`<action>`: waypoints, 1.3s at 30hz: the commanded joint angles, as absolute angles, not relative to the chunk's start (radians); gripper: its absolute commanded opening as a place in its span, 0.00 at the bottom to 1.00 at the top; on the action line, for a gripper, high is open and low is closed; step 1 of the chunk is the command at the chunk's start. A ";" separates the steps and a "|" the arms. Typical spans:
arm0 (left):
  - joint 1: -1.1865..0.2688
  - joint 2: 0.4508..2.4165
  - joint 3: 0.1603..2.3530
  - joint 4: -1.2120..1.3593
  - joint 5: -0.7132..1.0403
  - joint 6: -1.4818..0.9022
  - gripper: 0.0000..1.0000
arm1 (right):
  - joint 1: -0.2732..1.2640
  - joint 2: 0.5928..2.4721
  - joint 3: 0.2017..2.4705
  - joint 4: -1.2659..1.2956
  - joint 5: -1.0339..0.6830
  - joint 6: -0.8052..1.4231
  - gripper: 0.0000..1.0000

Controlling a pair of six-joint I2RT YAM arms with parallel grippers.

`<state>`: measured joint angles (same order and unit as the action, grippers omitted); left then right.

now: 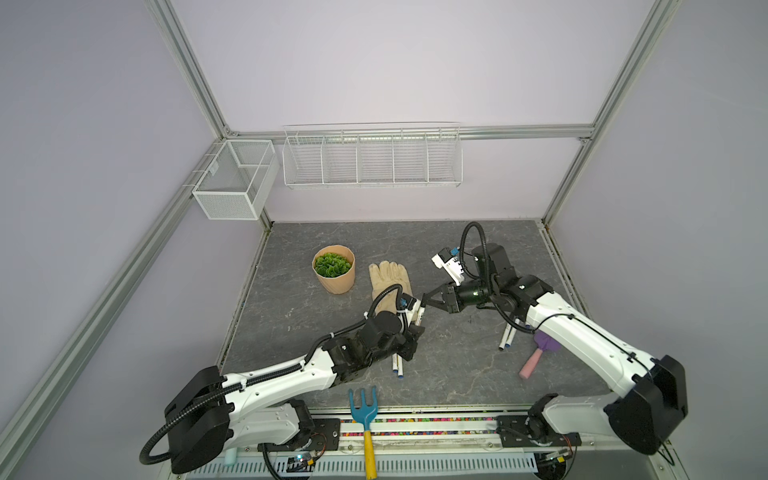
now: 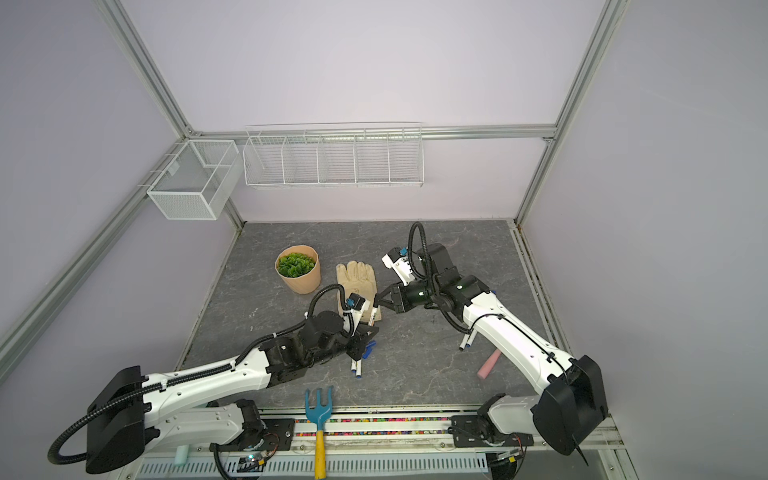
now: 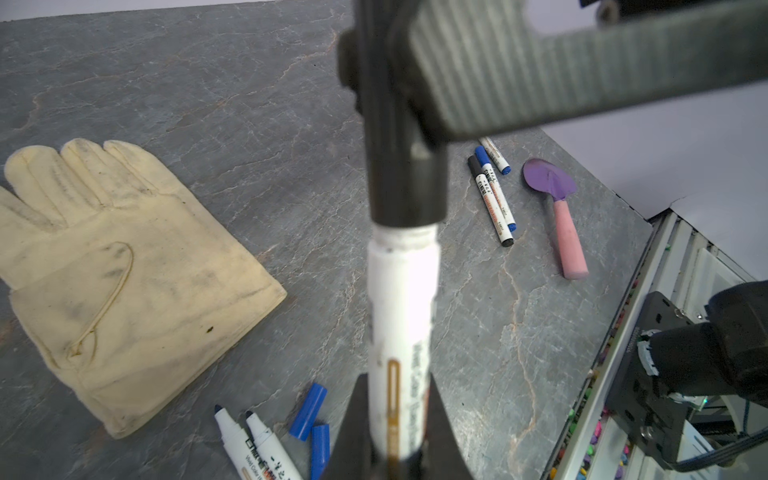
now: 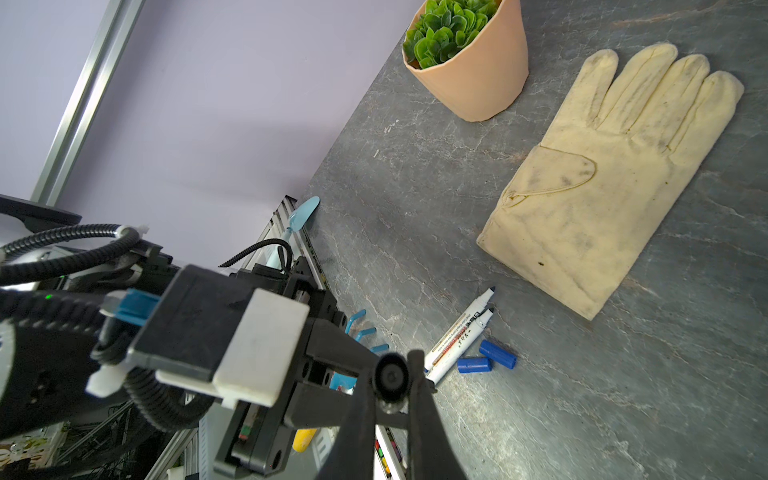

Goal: Insert the pens into the pen caps
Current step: 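Press the black cap down onto the tip with the right gripper while the left holds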

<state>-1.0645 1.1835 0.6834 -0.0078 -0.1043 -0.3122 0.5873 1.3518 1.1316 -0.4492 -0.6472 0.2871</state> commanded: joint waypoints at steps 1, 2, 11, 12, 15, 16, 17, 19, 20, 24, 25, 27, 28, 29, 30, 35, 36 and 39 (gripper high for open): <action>-1.037 1.169 0.893 0.386 -0.189 -0.230 0.00 | 0.681 1.440 1.077 -0.780 -0.768 0.271 0.07; -1.037 1.174 0.918 0.387 -0.186 -0.215 0.00 | 0.683 1.451 1.081 -0.790 -0.762 0.268 0.06; -1.037 1.229 1.046 0.429 -0.130 -0.158 0.00 | 0.690 1.464 1.082 -0.766 -0.804 0.260 0.07; -1.037 1.230 1.045 0.431 -0.127 -0.161 0.00 | 0.685 1.452 1.080 -0.754 -0.823 0.262 0.06; -1.030 1.224 1.026 0.438 -0.114 -0.197 0.00 | 0.664 1.422 1.062 -0.725 -0.888 0.279 0.06; -1.022 1.221 1.016 0.440 -0.097 -0.214 0.00 | 0.657 1.412 1.055 -0.719 -0.907 0.286 0.07; -1.012 1.220 1.004 0.439 -0.069 -0.231 0.00 | 0.651 1.402 1.050 -0.713 -0.921 0.292 0.07; -0.992 1.213 0.987 0.426 -0.037 -0.258 0.00 | 0.644 1.381 1.043 -0.713 -0.943 0.304 0.07; -0.986 1.208 0.976 0.417 -0.025 -0.264 0.00 | 0.643 1.373 1.042 -0.719 -0.952 0.309 0.07; -0.977 1.183 0.952 0.361 -0.007 -0.264 0.00 | 0.644 1.346 1.041 -0.759 -0.941 0.313 0.07; -0.976 1.176 0.948 0.347 -0.005 -0.262 0.00 | 0.646 1.343 1.044 -0.777 -0.926 0.304 0.07; -0.976 1.162 0.941 0.316 -0.006 -0.252 0.00 | 0.649 1.344 1.053 -0.813 -0.900 0.286 0.07; -0.976 1.154 0.938 0.301 -0.008 -0.246 0.00 | 0.652 1.343 1.058 -0.833 -0.885 0.277 0.07; -0.976 1.145 0.933 0.286 -0.016 -0.240 0.00 | 0.659 1.346 1.067 -0.859 -0.864 0.265 0.07; -0.976 1.137 0.930 0.272 -0.024 -0.234 0.00 | 0.663 1.348 1.076 -0.881 -0.844 0.251 0.07; -0.976 1.104 0.901 0.216 -0.078 -0.207 0.00 | 0.679 1.337 1.104 -0.947 -0.768 0.209 0.07; -0.976 1.101 0.894 0.215 -0.081 -0.207 0.00 | 0.679 1.333 1.104 -0.948 -0.763 0.209 0.07; -0.976 1.094 0.870 0.227 -0.088 -0.221 0.00 | 0.680 1.324 1.103 -0.950 -0.746 0.203 0.06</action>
